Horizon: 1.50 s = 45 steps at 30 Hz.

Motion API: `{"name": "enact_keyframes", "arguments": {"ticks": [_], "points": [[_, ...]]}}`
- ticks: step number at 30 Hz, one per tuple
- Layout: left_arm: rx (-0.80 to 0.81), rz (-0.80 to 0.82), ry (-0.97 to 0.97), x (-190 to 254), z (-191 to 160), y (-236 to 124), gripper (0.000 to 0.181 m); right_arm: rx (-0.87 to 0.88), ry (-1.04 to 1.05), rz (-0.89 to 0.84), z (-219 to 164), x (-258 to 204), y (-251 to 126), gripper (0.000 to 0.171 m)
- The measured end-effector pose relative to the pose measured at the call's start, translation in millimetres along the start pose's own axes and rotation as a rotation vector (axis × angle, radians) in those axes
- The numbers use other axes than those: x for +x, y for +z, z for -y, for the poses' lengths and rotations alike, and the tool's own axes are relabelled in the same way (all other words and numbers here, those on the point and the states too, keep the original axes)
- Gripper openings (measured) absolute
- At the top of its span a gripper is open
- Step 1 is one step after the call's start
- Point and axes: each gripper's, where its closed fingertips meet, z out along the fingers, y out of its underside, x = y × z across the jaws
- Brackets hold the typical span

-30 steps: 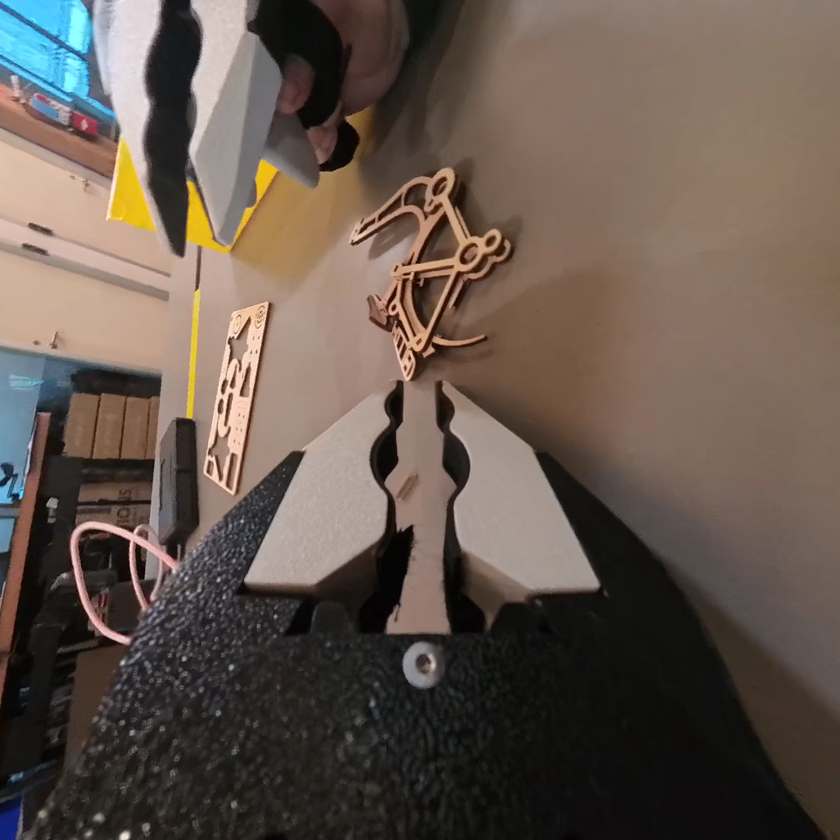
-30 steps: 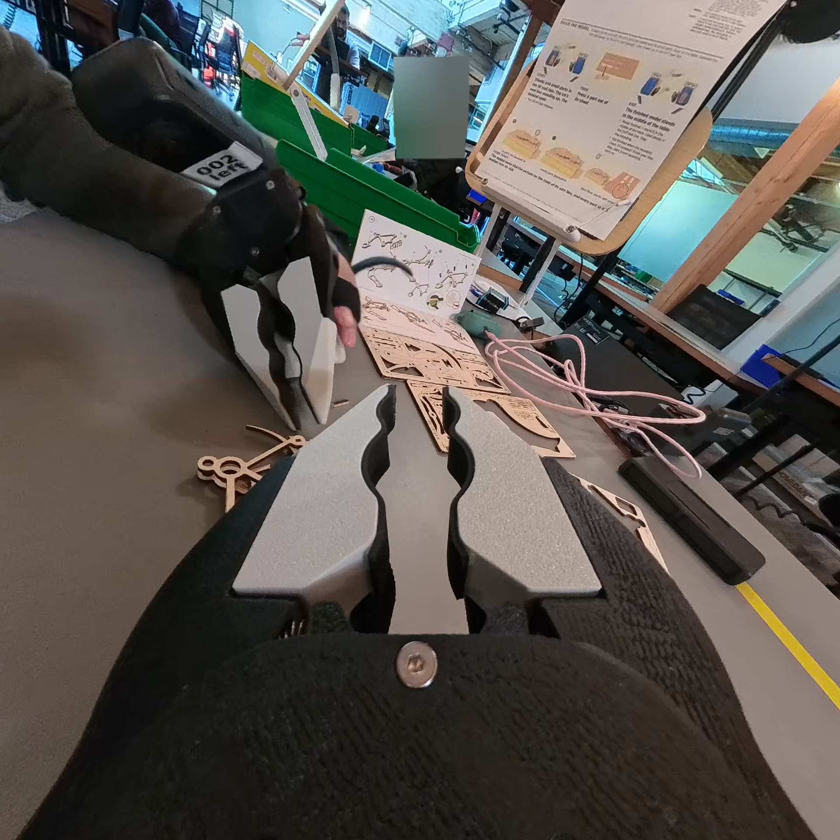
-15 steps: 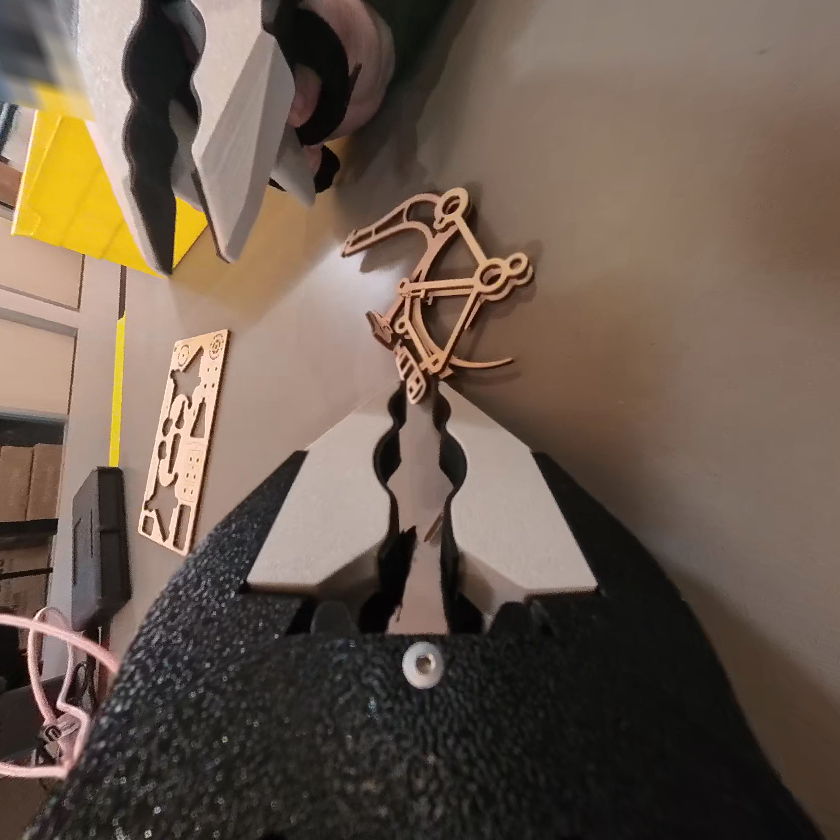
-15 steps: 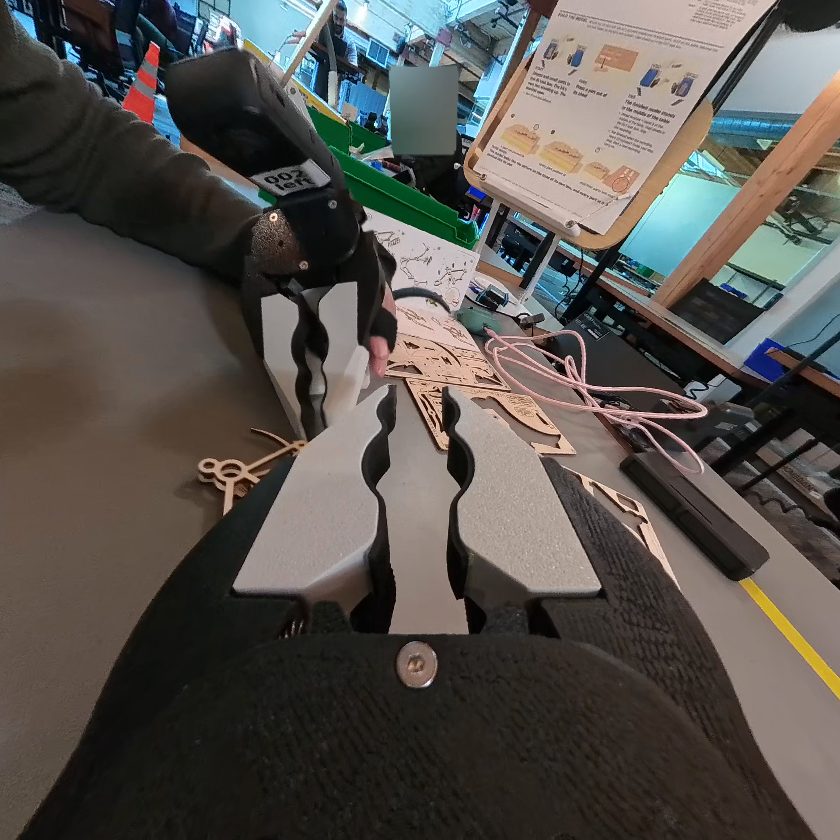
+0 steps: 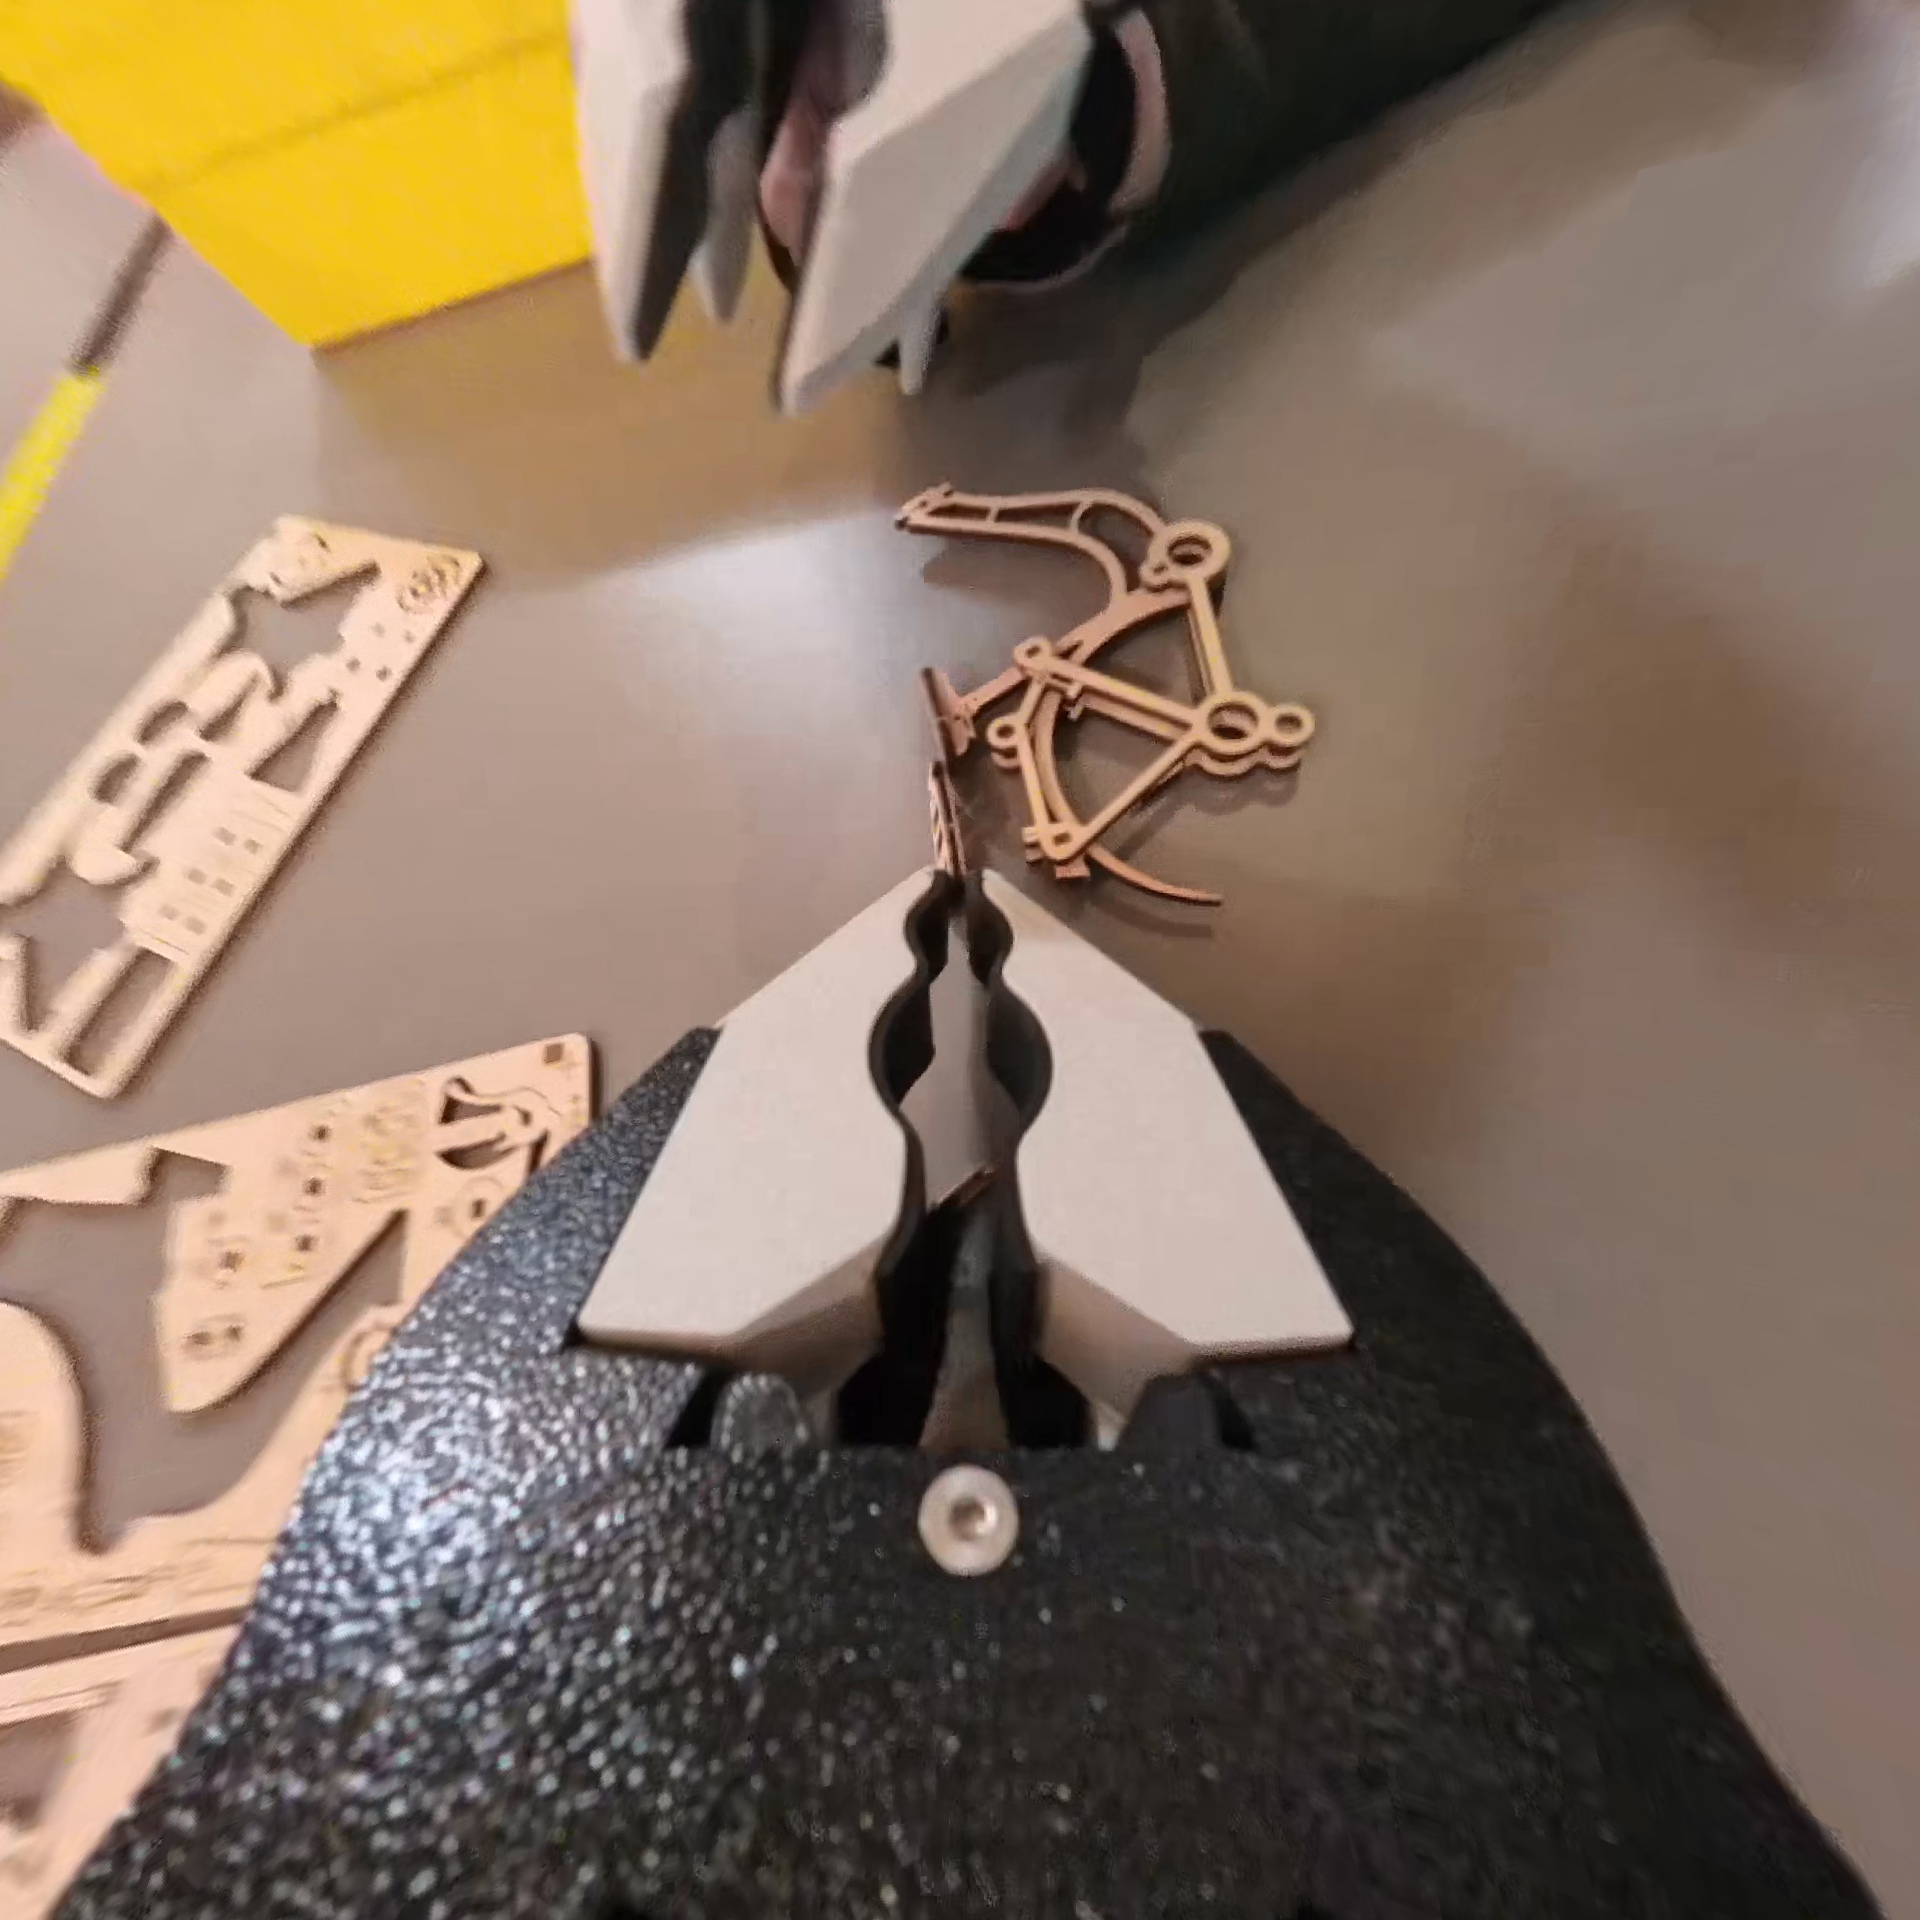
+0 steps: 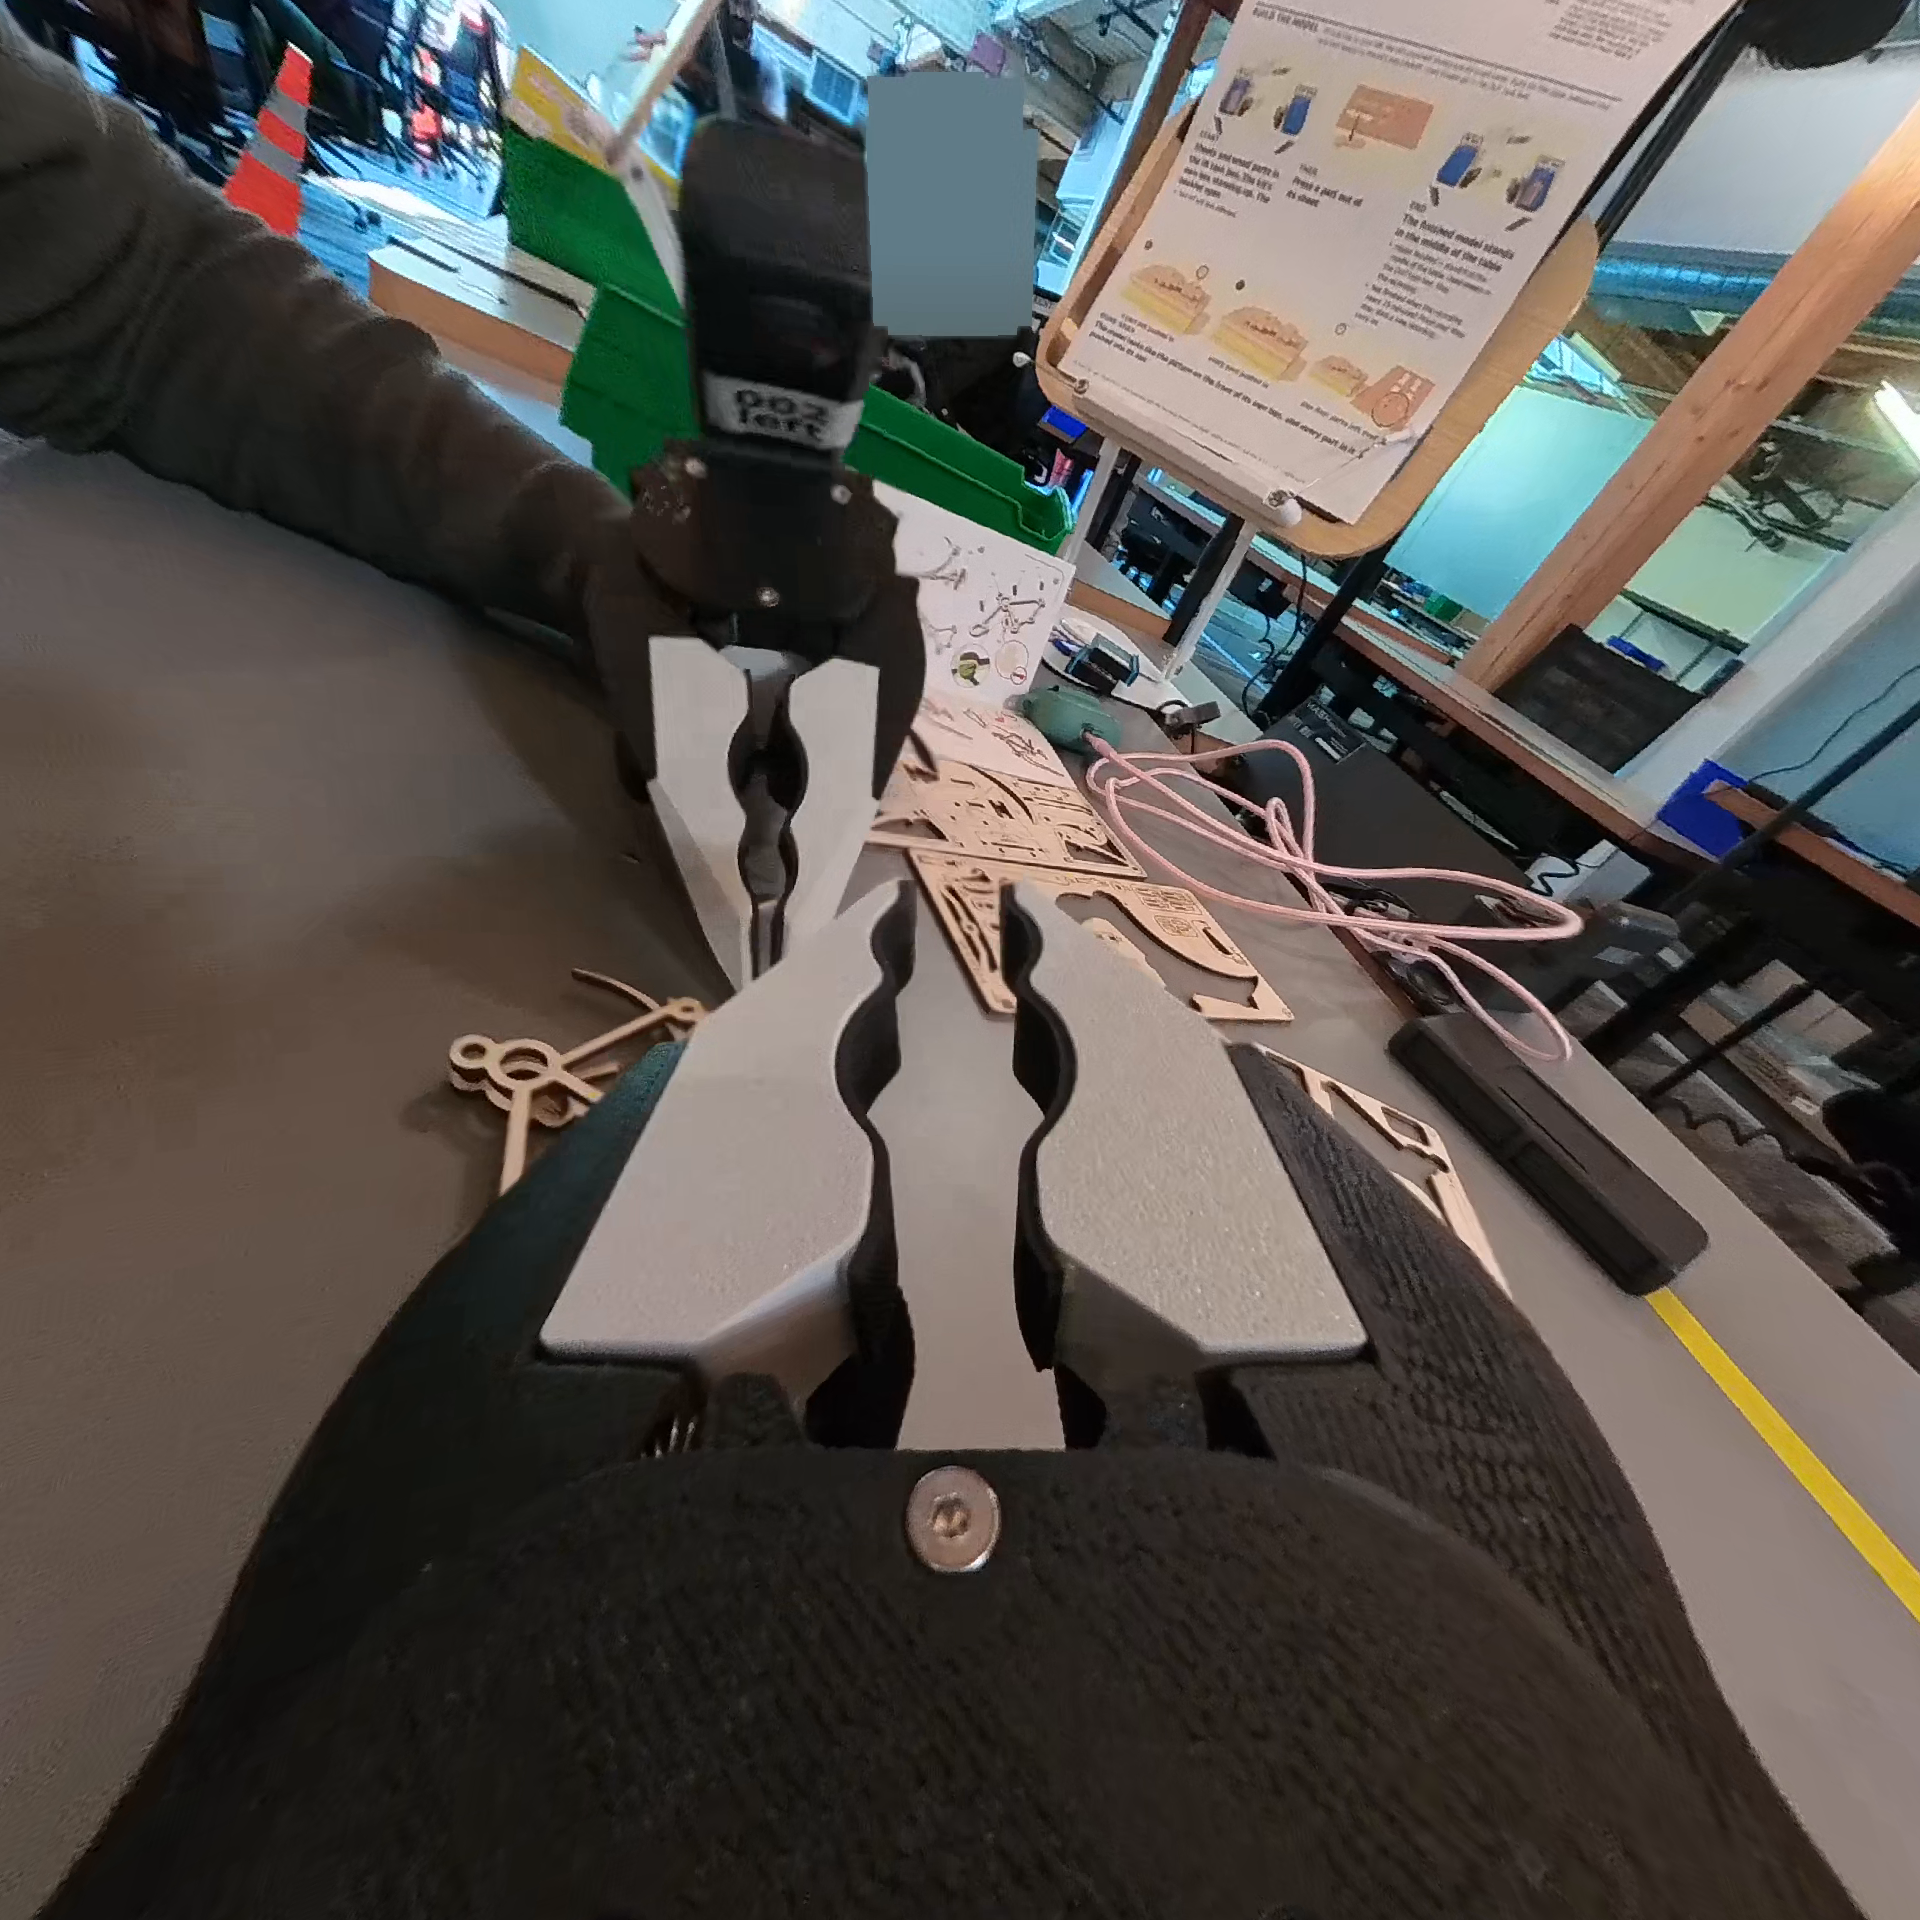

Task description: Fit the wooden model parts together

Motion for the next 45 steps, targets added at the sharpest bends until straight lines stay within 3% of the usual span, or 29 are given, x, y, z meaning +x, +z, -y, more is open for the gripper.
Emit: {"name": "enact_keyframes", "arguments": {"ticks": [8,12,14,16,20,25,41,45], "points": [[0.042,-0.064,-0.401,-10,1,-6,0.0,-0.016,-0.014,0.005,-1,-4,-1,0.013],[0.038,-0.103,-0.49,-6,-1,-6,0.0,-0.06,-0.021,-0.007,-6,-3,-1,0.014],[0.032,-0.127,-0.501,-3,-1,-5,0.0,-0.174,-0.132,-0.06,-19,4,-2,0.014],[0.022,-0.134,-0.498,-1,-1,-4,0.0,-0.176,-0.205,-0.008,-17,-7,-3,0.015],[0.015,-0.154,-0.486,4,0,-2,0.0,-0.121,-0.073,0.284,0,-56,-7,0.024],[0.018,-0.166,-0.503,4,1,-2,0.0,-0.346,0.037,0.544,-28,-101,-11,0.035],[0.019,-0.211,-0.501,8,3,-1,0.0,-0.566,-0.004,0.591,-51,-96,-29,0.019],[0.017,-0.209,-0.49,8,3,0,0.0,-0.571,0.017,0.614,-53,-98,-28,0.006]]}}
